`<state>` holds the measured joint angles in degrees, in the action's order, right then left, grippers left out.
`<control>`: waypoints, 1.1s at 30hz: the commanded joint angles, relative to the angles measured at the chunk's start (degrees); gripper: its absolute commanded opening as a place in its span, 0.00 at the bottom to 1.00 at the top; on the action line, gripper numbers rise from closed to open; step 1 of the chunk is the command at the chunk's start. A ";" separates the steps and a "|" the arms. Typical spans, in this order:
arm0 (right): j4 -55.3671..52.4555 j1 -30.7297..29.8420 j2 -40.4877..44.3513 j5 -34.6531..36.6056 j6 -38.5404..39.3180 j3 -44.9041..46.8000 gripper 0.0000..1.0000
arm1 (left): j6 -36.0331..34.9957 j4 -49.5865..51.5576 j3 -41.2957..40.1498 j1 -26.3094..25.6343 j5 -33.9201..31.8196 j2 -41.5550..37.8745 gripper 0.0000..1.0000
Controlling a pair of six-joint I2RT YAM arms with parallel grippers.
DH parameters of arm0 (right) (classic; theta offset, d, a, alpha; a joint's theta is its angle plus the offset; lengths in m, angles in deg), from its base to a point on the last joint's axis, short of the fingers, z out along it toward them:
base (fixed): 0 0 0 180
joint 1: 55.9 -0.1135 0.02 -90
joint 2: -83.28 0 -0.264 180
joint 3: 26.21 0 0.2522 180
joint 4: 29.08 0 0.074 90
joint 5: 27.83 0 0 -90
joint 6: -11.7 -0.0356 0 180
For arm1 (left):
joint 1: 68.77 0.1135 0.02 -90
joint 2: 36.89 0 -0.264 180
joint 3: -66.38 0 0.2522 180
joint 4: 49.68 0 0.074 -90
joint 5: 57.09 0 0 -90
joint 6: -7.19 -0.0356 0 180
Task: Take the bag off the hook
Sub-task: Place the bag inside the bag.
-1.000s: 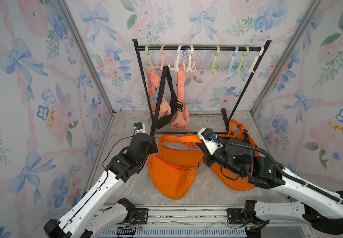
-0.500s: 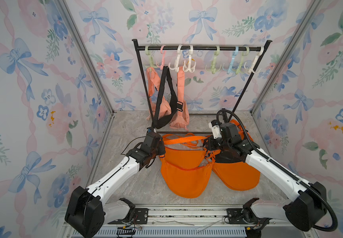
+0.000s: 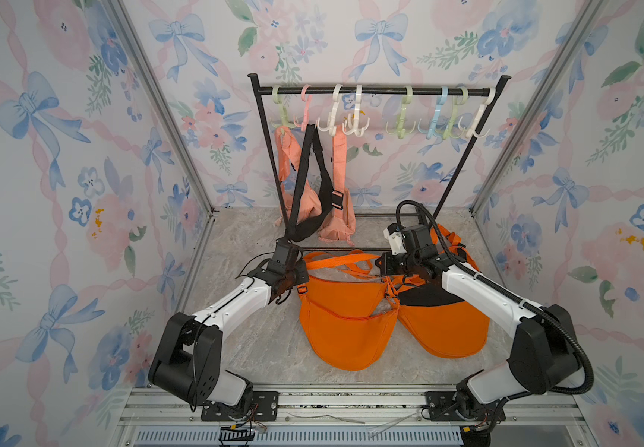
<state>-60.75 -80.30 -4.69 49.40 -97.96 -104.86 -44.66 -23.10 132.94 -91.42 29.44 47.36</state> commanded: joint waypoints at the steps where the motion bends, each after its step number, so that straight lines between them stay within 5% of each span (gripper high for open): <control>1: 0.32 4.44 -0.33 6.14 -2.24 -1.26 0.00 | 1.26 4.62 -0.14 3.39 -6.59 2.68 0.00; 13: 1.04 5.25 -3.50 6.89 -1.06 0.48 0.00 | 3.57 2.04 -0.94 4.28 -3.91 8.38 0.00; 17: 2.12 5.27 -3.27 6.49 -1.91 1.92 0.08 | 4.77 0.87 -1.59 4.29 -2.71 9.14 0.01; 23: 2.64 5.31 -3.36 6.19 -2.67 3.29 0.36 | 6.84 -0.46 -2.78 4.34 -1.61 9.97 0.22; 30: 2.80 5.31 -1.71 6.09 -2.86 4.15 0.55 | 7.90 -0.62 -2.59 4.42 -1.82 9.34 0.72; 33: 2.45 5.33 -1.12 6.40 -2.55 4.15 0.61 | 7.99 -0.49 -2.76 4.38 -2.44 8.03 0.84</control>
<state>-58.41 -75.43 -8.12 54.69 -100.41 -101.53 -36.88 -24.91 130.49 -87.47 28.53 56.75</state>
